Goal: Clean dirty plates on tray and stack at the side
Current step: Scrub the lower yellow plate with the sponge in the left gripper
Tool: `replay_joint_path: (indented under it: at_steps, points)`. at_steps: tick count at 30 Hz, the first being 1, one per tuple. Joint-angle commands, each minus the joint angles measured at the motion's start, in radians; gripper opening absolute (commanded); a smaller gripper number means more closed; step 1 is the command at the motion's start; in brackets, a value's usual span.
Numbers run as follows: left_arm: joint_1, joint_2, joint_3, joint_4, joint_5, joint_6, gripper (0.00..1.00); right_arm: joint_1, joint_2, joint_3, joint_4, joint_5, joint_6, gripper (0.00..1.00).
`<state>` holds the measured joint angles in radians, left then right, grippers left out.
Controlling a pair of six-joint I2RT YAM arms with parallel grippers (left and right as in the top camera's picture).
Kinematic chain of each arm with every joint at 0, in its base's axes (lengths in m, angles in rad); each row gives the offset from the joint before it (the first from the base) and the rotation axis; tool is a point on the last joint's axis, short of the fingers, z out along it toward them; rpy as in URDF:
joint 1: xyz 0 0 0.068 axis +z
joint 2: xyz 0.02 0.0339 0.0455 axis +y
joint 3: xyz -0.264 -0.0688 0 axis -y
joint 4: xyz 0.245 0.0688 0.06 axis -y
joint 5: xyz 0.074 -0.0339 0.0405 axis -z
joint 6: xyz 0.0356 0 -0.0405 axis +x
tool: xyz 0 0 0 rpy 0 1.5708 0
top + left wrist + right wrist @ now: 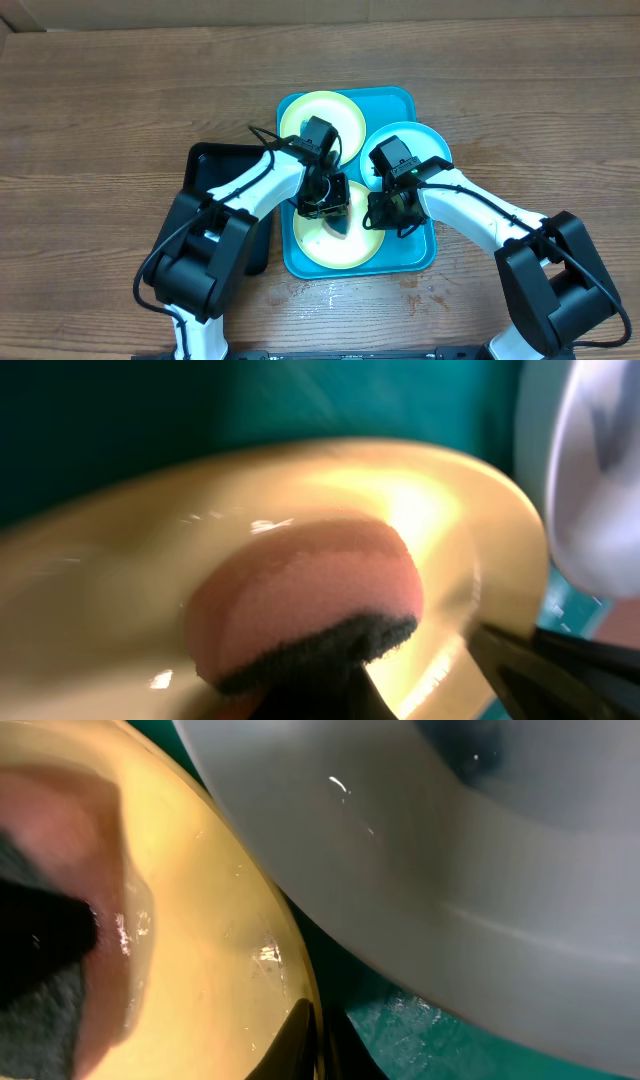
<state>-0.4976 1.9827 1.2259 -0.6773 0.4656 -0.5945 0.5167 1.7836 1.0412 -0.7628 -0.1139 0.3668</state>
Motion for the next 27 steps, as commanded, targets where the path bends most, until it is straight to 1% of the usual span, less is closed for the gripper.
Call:
replay_joint_path:
  at_steps: [1, 4, 9, 12, 14, 17, 19, 21, 27]
  points:
    - [-0.03, 0.068, -0.023, -0.049, 0.129, 0.023, 0.04, -0.002, 0.012, -0.01, -0.001, 0.027, 0.004, 0.04]
    - [-0.019, 0.063, -0.011, -0.131, 0.068, 0.037, 0.04, -0.002, 0.012, -0.01, -0.001, 0.027, 0.004, 0.04]
    - [-0.018, 0.063, 0.025, -0.283, -0.161, 0.038, 0.04, -0.002, 0.012, -0.01, -0.001, 0.027, 0.005, 0.04]
    - [-0.019, 0.063, 0.049, -0.346, -0.341, 0.028, 0.04, -0.002, 0.012, -0.01, -0.001, 0.027, 0.005, 0.04]
    - [-0.021, 0.063, 0.052, -0.367, -0.492, -0.005, 0.04, -0.002, 0.012, -0.01, -0.001, 0.027, 0.005, 0.04]
    - [-0.021, 0.063, 0.052, -0.372, -0.691, -0.053, 0.04, -0.002, 0.012, -0.01, -0.001, 0.027, 0.005, 0.04]
    - [-0.021, 0.063, 0.055, -0.365, -0.779, -0.072, 0.04, -0.002, 0.012, -0.01, -0.001, 0.027, 0.005, 0.04]
    - [-0.02, 0.063, 0.058, -0.365, -0.811, -0.077, 0.04, -0.002, 0.012, -0.01, -0.001, 0.027, 0.005, 0.04]
    - [-0.02, 0.063, 0.108, -0.373, -0.805, -0.084, 0.04, -0.002, 0.012, -0.01, -0.001, 0.027, 0.005, 0.04]
